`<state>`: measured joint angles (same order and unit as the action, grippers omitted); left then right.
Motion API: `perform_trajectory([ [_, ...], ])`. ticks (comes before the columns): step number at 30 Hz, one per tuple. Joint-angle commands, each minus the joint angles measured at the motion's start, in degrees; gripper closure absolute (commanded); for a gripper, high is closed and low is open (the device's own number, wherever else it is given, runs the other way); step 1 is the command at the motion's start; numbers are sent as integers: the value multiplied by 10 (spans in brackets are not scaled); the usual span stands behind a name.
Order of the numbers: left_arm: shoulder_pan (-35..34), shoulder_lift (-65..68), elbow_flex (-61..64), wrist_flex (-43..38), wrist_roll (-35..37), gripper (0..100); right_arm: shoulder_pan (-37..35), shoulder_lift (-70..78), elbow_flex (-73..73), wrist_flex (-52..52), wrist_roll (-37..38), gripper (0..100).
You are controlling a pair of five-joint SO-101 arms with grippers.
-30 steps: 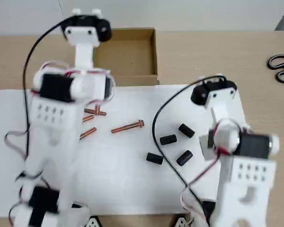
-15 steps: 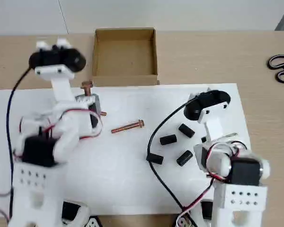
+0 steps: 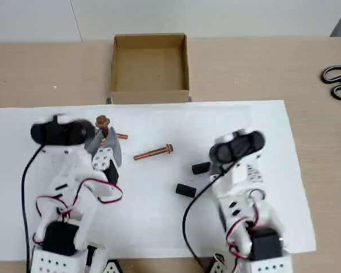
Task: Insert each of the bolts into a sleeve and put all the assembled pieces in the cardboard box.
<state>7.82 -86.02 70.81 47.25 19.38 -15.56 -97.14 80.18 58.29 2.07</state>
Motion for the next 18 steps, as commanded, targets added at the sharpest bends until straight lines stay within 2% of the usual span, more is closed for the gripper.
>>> perform_trajectory([
  [1,1,-79,37,-19,1,994,-55,-77,56,-29,-17,995],
  [8,4,-186,118,-19,2,994,-139,-63,78,-72,-38,995],
  [12,53,-181,121,-28,25,994,-204,-67,105,-103,-38,995],
  [18,112,-180,127,-105,76,994,-266,-67,147,-169,-38,995],
])
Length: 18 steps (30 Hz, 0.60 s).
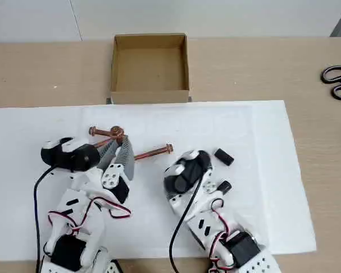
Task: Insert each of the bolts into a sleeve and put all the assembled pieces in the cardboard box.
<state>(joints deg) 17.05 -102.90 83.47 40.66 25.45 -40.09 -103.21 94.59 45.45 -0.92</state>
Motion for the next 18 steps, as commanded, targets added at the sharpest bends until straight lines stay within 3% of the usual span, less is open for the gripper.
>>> perform_trajectory([
  [1,23,-11,6,-50,17,994,-24,-7,9,-51,-8,995],
  [7,23,-11,26,-93,25,994,-26,-7,18,-66,-8,995],
  [12,25,-11,29,-90,73,994,-26,-7,17,-67,-8,995],
  [18,55,-10,29,-90,79,994,-27,-7,18,-96,-9,995],
])
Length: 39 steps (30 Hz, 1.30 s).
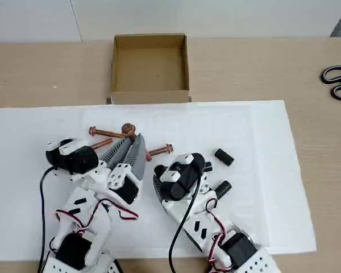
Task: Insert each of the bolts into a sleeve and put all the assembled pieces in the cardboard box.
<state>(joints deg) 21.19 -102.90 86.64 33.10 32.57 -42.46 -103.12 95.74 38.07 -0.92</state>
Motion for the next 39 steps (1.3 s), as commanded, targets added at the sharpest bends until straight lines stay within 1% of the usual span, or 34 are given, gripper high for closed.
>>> perform_trajectory([
  [1,18,-9,-3,-14,11,994,-3,-7,6,-22,-9,995],
  [8,33,-9,0,22,25,994,-4,-8,5,-24,-10,995],
  [22,33,-10,25,25,26,994,-4,-8,-25,-24,-11,995],
  [29,33,-11,28,25,26,994,-57,-8,-29,-24,-11,995],
  [32,33,-11,28,25,26,994,-53,-8,-29,-23,-9,995],
  [39,33,-11,28,27,26,994,-19,-8,-30,-24,-8,995],
])
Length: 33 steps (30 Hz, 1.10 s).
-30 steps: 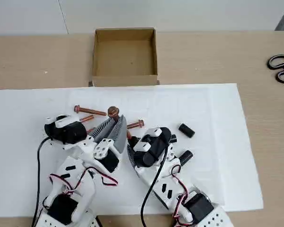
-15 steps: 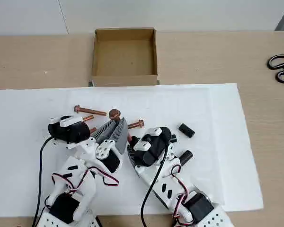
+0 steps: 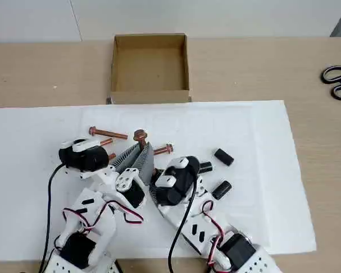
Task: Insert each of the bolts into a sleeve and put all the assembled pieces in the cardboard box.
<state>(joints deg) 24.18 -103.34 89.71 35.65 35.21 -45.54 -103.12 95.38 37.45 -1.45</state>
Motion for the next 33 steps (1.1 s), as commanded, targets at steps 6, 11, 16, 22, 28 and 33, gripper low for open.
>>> perform_trajectory([
  [6,20,-6,-8,58,-1,994,12,-8,-43,-18,-2,995],
  [11,53,-6,-17,83,-1,994,12,-8,-53,-15,-2,995],
  [16,55,-6,-18,113,-11,994,12,-8,-54,-15,-2,995],
  [22,61,-6,-18,160,-36,994,12,-8,-54,-18,-2,995],
  [28,104,-6,-18,189,-59,994,12,-8,-63,-19,-2,995],
  [33,104,-6,-17,191,-88,994,12,-8,-71,-15,-2,995],
])
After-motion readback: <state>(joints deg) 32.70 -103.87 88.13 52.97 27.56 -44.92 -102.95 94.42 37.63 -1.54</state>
